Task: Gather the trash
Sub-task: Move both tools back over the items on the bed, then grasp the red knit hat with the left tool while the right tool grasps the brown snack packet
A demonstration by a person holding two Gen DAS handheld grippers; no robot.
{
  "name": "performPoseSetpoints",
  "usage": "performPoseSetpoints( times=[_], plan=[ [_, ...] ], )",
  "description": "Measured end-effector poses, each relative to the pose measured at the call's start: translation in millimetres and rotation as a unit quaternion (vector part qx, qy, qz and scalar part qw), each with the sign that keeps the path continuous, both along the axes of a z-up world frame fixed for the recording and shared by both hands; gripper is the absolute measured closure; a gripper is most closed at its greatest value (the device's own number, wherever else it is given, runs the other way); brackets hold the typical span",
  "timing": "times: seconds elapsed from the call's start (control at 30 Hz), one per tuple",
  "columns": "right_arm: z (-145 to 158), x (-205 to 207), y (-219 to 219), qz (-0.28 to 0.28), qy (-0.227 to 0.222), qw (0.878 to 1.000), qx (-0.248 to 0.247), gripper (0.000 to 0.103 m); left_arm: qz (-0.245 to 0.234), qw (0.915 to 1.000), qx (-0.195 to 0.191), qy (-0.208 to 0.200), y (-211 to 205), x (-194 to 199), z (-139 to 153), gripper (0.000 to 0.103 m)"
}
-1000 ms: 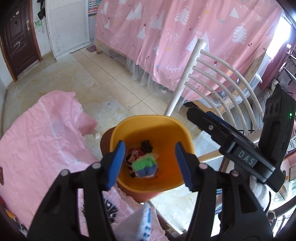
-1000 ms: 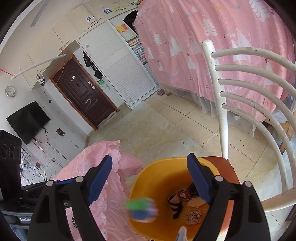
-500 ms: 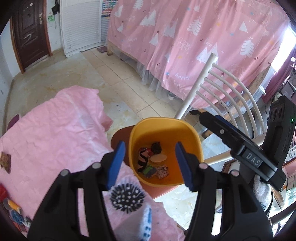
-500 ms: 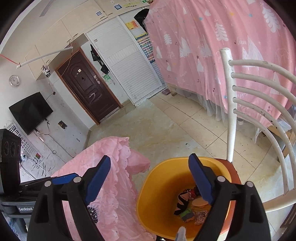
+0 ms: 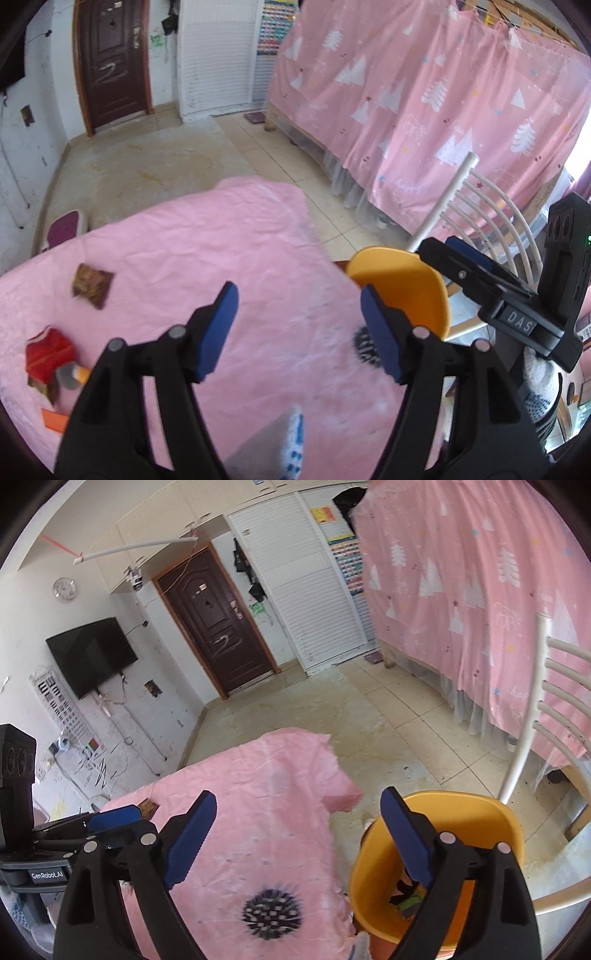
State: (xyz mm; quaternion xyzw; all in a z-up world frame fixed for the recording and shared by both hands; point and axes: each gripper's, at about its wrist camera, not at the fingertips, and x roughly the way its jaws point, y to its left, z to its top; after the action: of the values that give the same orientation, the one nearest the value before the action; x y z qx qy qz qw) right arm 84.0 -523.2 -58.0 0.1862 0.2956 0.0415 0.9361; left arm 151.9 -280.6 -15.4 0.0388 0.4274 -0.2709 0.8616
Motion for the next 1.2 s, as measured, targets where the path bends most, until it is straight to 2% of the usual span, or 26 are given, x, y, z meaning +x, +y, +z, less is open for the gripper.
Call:
performPoseSetpoints(
  times=[0.4,0.53,0.63,0.9,1.2],
  plan=[
    [-1.0,29.7,126.7,0.093,0.026,0.994,-0.045,0.021,0.087,0.9961,-0.008,-0.007,118.0,13.6,-1.2,0.03],
    [-6.2,40.2,160.9,0.118,0.034,0.99,-0.061,0.021,0.119,0.9927,-0.007,-0.013,155.5,17.0,-3.4,0.02],
    [-8.6,50.2,177.3,0.132,0.041,0.988,-0.073,0.021,0.14,0.99,0.001,-0.016,177.2,20.0,-6.5,0.017],
    [-11.1,89.4,216.9,0.172,0.056,0.978,-0.103,0.02,0.18,0.9833,0.026,0.001,218.5,34.8,-23.4,0.013],
    [-23.1,137.3,253.9,0.208,0.084,0.967,-0.122,0.02,0.169,0.984,0.048,0.03,234.7,45.9,-56.9,0.013]
  ],
)
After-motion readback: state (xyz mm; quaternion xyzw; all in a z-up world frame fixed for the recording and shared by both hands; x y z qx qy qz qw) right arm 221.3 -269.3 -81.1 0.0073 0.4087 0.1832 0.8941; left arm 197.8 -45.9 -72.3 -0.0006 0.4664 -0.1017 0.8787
